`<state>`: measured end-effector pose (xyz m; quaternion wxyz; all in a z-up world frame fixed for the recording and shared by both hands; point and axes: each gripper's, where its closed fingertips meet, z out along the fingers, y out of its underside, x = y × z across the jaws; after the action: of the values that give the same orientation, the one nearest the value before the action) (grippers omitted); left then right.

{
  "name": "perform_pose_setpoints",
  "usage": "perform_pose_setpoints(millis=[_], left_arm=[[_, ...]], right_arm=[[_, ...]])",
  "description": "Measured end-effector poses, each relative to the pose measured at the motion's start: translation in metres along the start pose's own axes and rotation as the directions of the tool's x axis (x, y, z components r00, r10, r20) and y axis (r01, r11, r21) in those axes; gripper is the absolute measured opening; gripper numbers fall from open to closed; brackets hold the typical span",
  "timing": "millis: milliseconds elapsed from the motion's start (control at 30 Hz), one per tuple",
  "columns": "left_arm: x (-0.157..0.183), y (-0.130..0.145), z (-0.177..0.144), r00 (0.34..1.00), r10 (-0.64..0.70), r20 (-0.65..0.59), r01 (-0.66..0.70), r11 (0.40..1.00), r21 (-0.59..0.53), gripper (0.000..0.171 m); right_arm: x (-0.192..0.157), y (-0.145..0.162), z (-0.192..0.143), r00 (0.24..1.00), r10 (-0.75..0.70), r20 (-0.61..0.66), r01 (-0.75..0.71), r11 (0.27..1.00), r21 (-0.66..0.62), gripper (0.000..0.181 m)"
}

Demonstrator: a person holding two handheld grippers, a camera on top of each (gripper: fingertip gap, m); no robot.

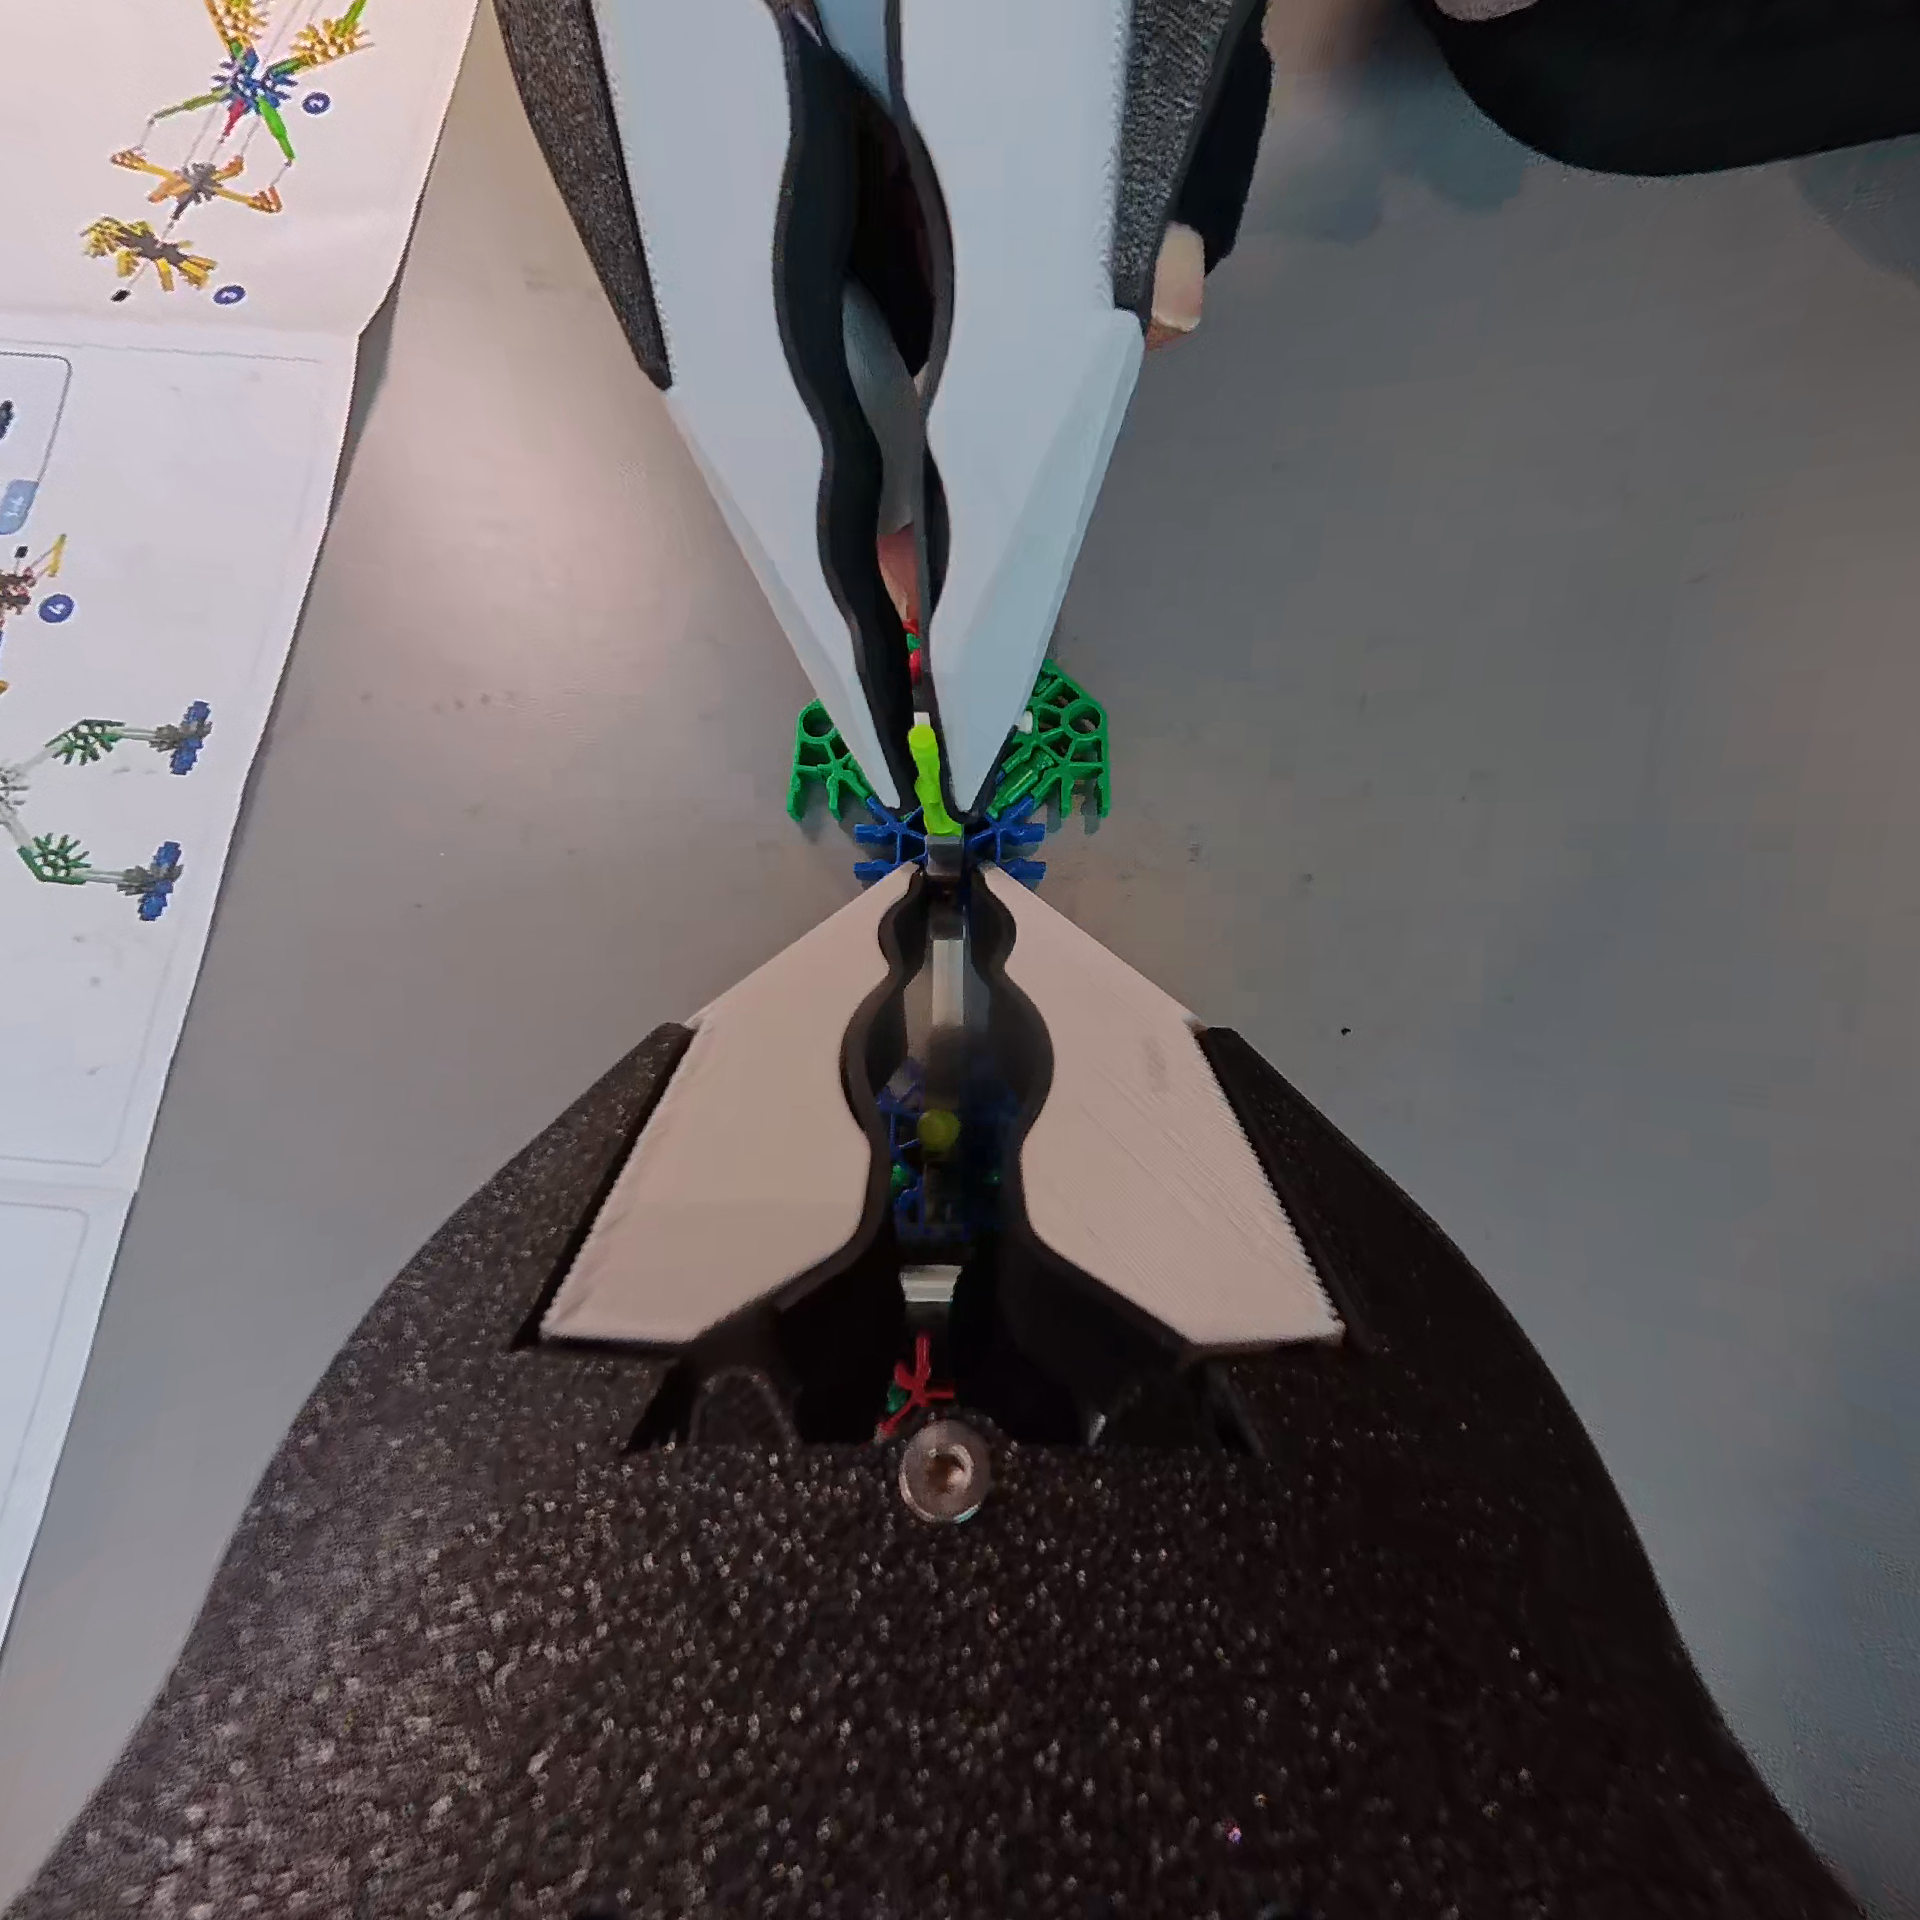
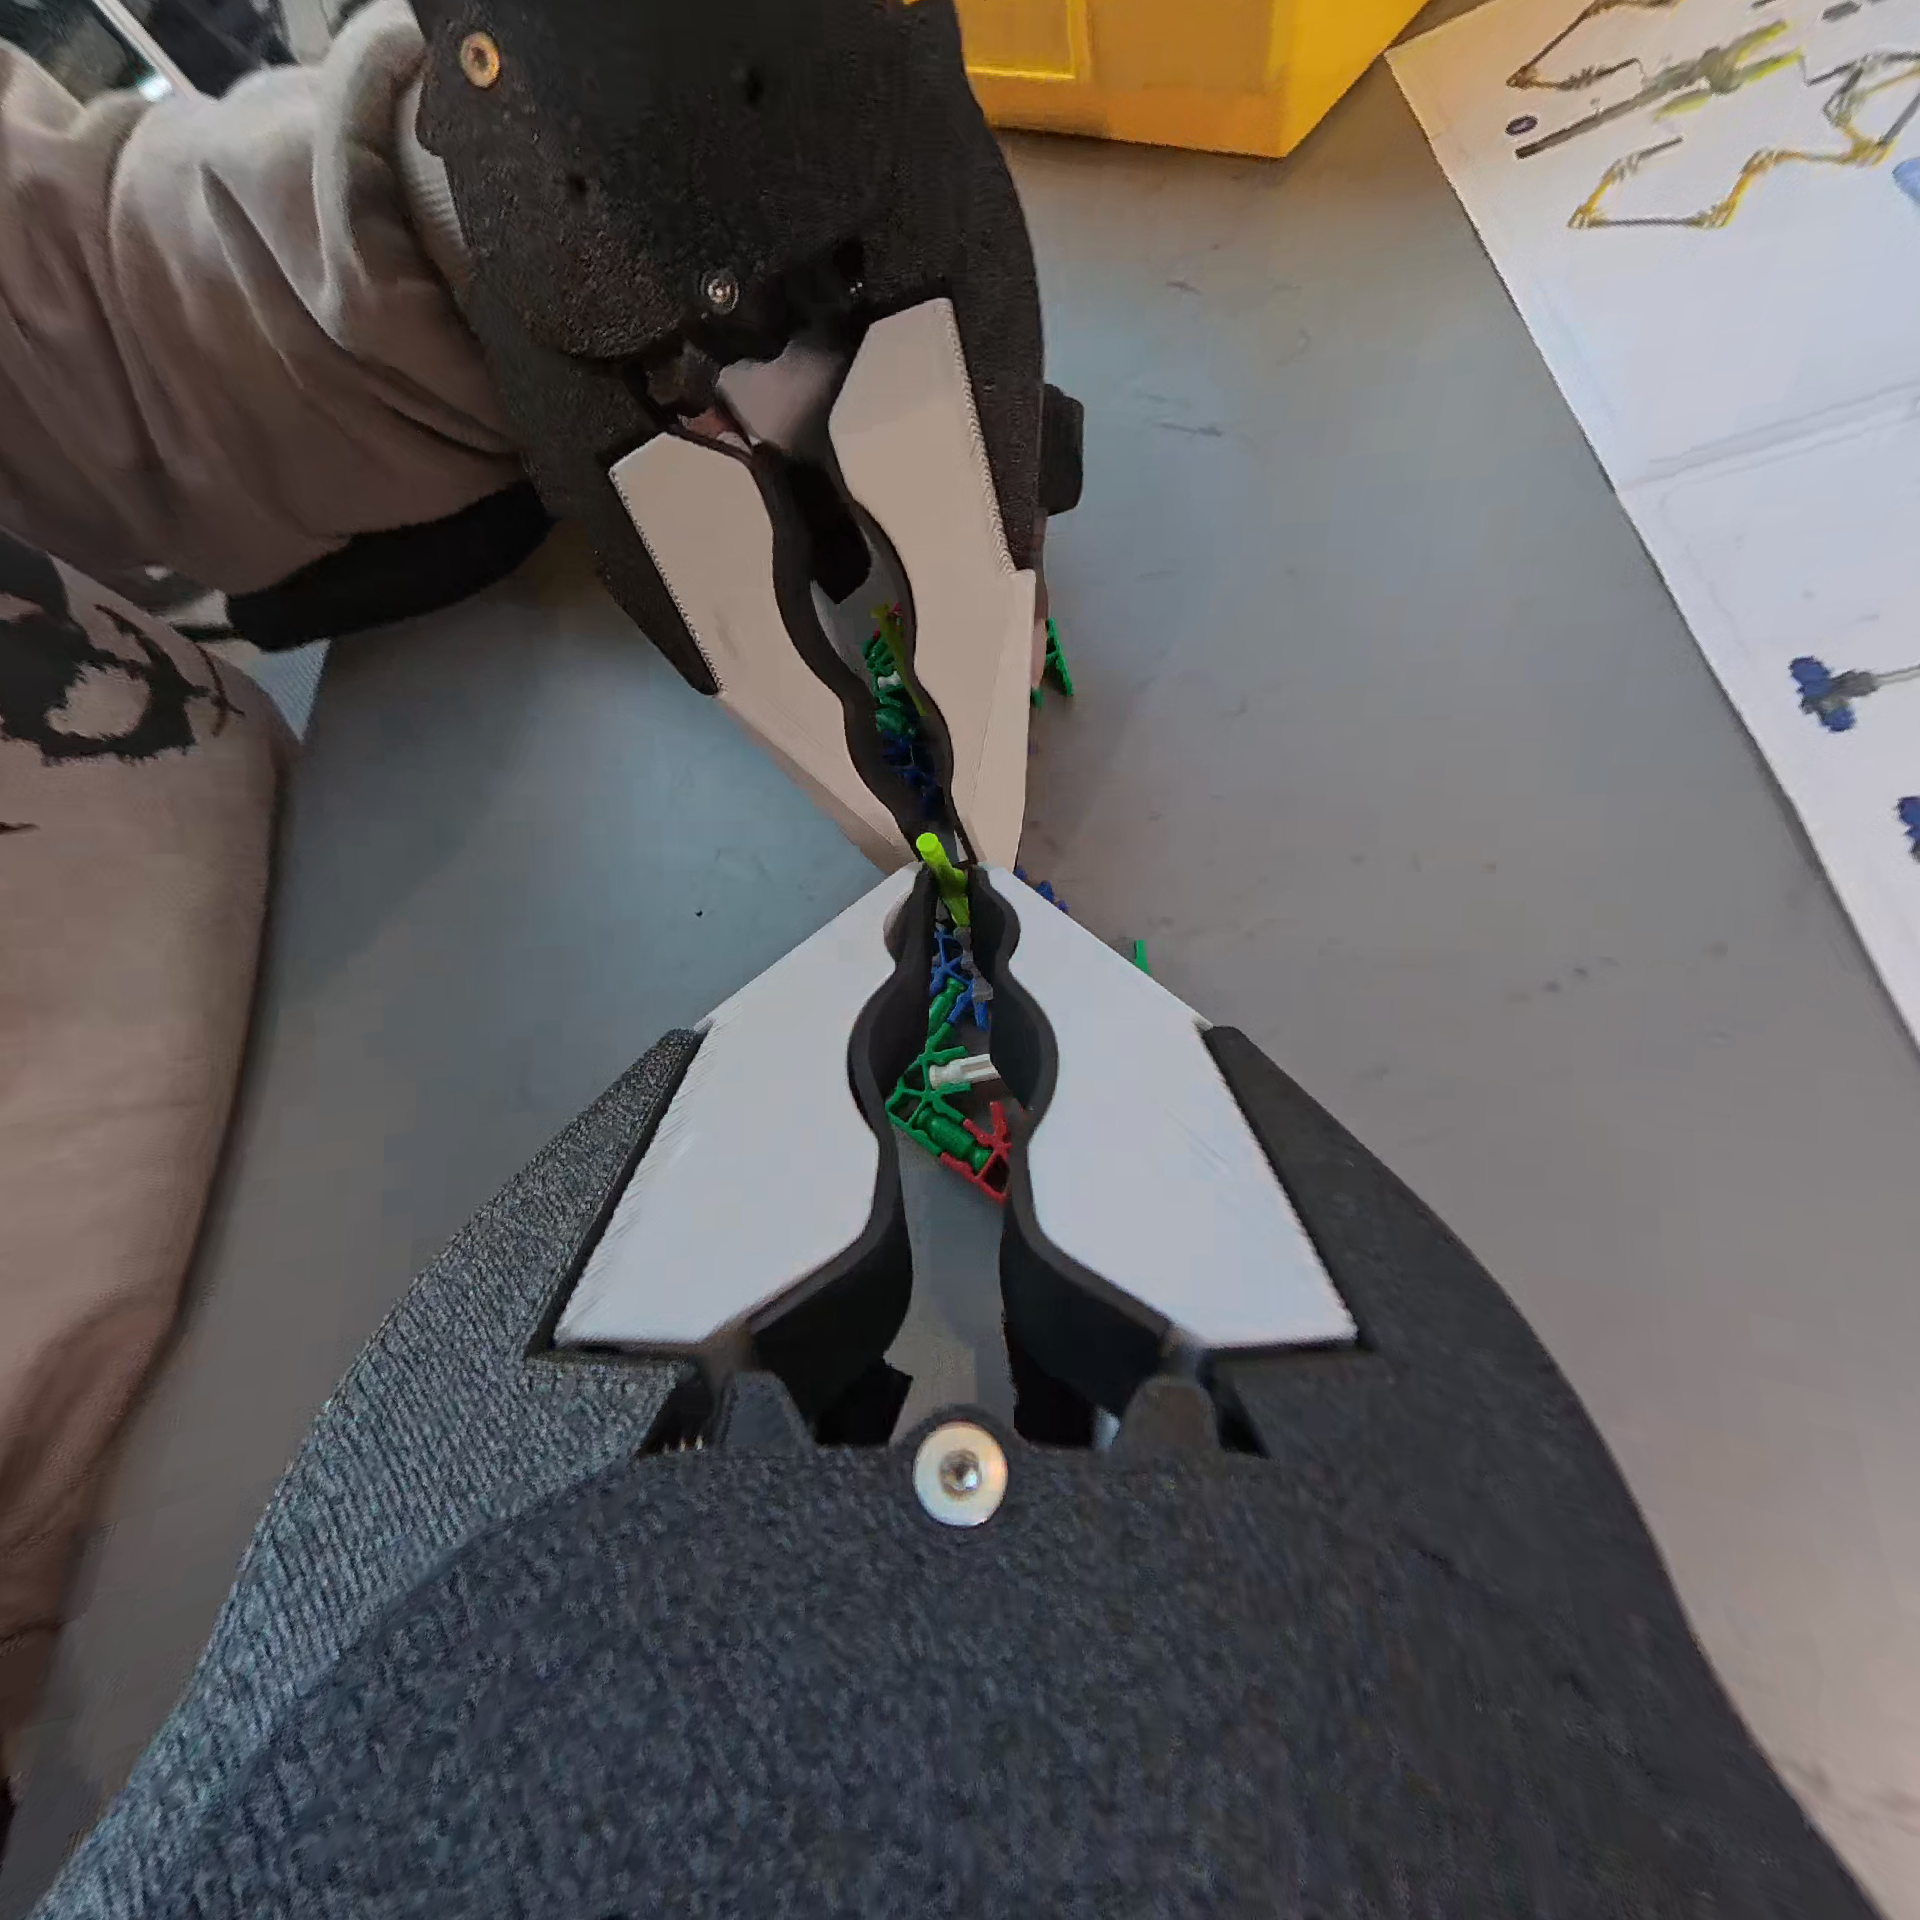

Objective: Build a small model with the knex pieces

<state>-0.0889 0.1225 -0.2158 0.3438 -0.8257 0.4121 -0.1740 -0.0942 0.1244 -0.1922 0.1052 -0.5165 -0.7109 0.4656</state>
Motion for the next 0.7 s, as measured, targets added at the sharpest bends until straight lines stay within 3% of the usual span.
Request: perform_pose_setpoints(millis=[333,700], left_arm=[[0.0010,0.0001,0.0008,0.992,0.118,0.042,-0.118,0.993,-0.012,0.006],[0.0002,-0.0001,0.0011,0.991,0.125,0.047,-0.126,0.992,0.004,0.006]], right_arm=[[0.0007,-0.0010,0.0007,0.943,0.307,0.127,-0.313,0.949,0.033,0.006],[0.0036,-0.0033,0.0020,0.929,0.345,0.136,-0.350,0.937,0.012,0.005]])
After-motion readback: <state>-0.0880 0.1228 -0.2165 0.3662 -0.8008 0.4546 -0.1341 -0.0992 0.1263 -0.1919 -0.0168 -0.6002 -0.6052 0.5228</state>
